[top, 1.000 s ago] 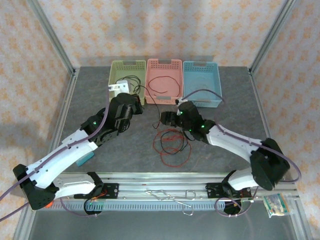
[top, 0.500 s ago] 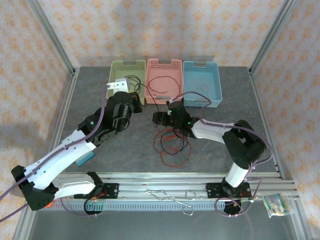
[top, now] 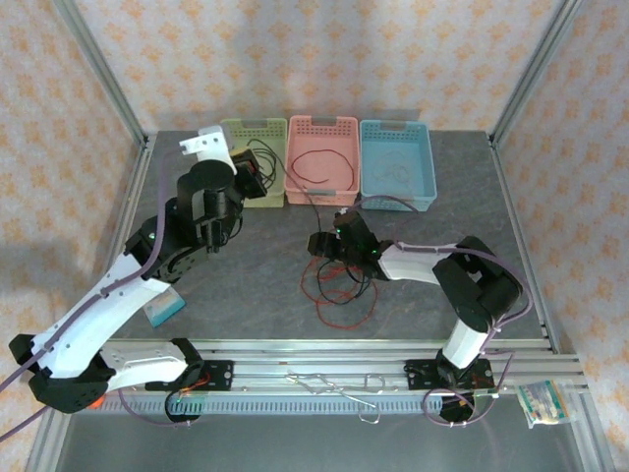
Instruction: Untangle the cables
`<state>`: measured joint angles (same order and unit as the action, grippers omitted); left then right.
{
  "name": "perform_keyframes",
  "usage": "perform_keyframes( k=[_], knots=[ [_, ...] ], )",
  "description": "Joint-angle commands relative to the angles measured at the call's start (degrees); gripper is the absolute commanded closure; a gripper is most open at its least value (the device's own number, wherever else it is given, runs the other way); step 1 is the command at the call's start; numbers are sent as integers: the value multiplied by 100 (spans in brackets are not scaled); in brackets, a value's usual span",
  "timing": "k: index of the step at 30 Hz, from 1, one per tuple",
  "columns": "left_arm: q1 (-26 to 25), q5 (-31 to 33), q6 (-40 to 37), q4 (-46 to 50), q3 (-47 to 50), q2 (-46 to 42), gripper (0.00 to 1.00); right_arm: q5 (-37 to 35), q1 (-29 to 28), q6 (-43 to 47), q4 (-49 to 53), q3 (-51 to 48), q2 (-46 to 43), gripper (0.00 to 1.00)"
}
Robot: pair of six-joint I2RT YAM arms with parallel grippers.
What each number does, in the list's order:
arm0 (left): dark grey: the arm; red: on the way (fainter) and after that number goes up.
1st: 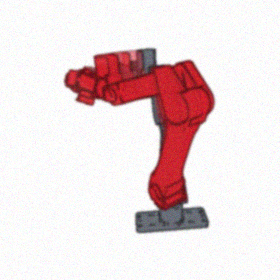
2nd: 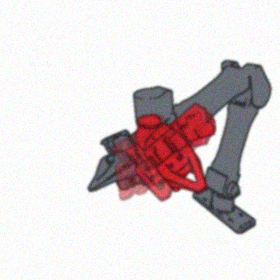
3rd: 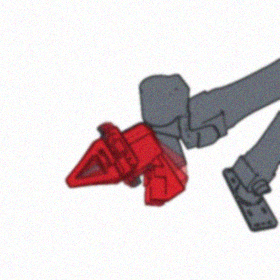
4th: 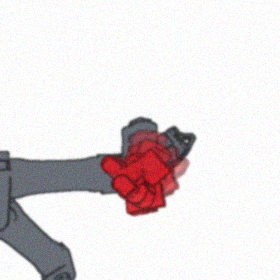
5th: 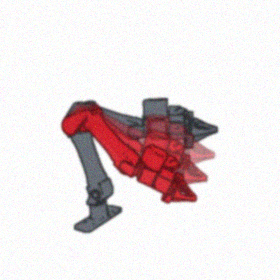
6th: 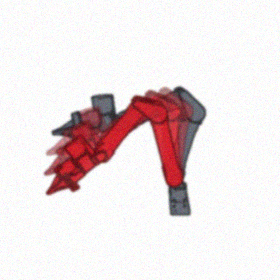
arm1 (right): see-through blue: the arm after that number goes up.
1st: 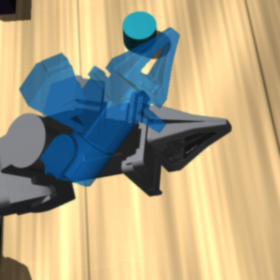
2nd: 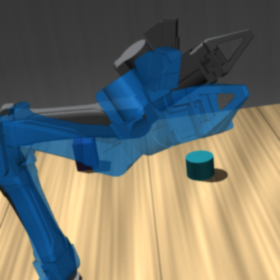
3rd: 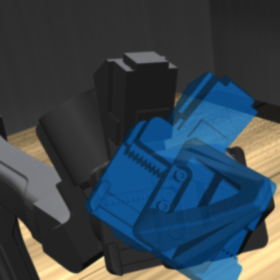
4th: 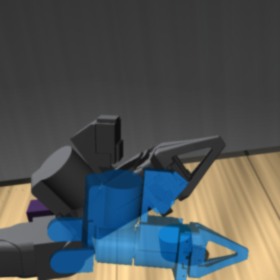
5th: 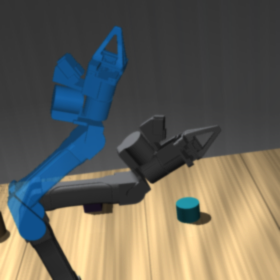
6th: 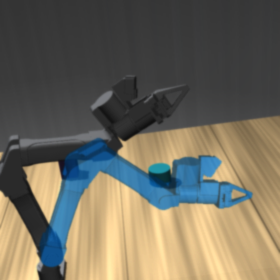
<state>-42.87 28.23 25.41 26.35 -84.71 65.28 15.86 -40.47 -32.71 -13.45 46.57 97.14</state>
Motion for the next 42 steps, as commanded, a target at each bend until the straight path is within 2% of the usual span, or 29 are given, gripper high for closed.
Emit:
perform_keyframes(
  k=[1,7,13,19,25,27,31,32,35,40,42],
  knots=[
    [33,443,-328,285,-503,175,100,-201,-44,-108,-79,-212,-381,32],
    [68,564,-580,333,-1052,382,100,-241,-49,-130,-52,-549,-730,32],
    [69,526,-560,283,-1053,430,100,-194,-86,63,-65,-794,-1336,29],
    [77,355,-380,213,-816,433,100,-395,-101,399,207,-938,-2409,20],
    [152,114,-300,8,-668,561,100,-1191,-102,578,444,-824,-3238,9],
    [194,-22,-302,-72,-717,657,100,-1605,-78,529,527,-662,-3281,8],
    [283,-213,-391,-226,-882,891,100,-1709,14,733,415,-285,-3169,5],
    [303,-258,-420,-271,-925,965,100,-1730,29,821,529,-90,-3063,1],
    [389,-406,-488,-381,-1072,1194,100,-1922,129,915,1109,566,-2616,0],
    [553,-630,-578,-501,-1431,1601,100,-1563,500,995,1011,1005,-2194,4],
    [631,-742,-595,-549,-1594,1757,100,-1499,613,982,1020,1173,-2048,0]
  ],
)
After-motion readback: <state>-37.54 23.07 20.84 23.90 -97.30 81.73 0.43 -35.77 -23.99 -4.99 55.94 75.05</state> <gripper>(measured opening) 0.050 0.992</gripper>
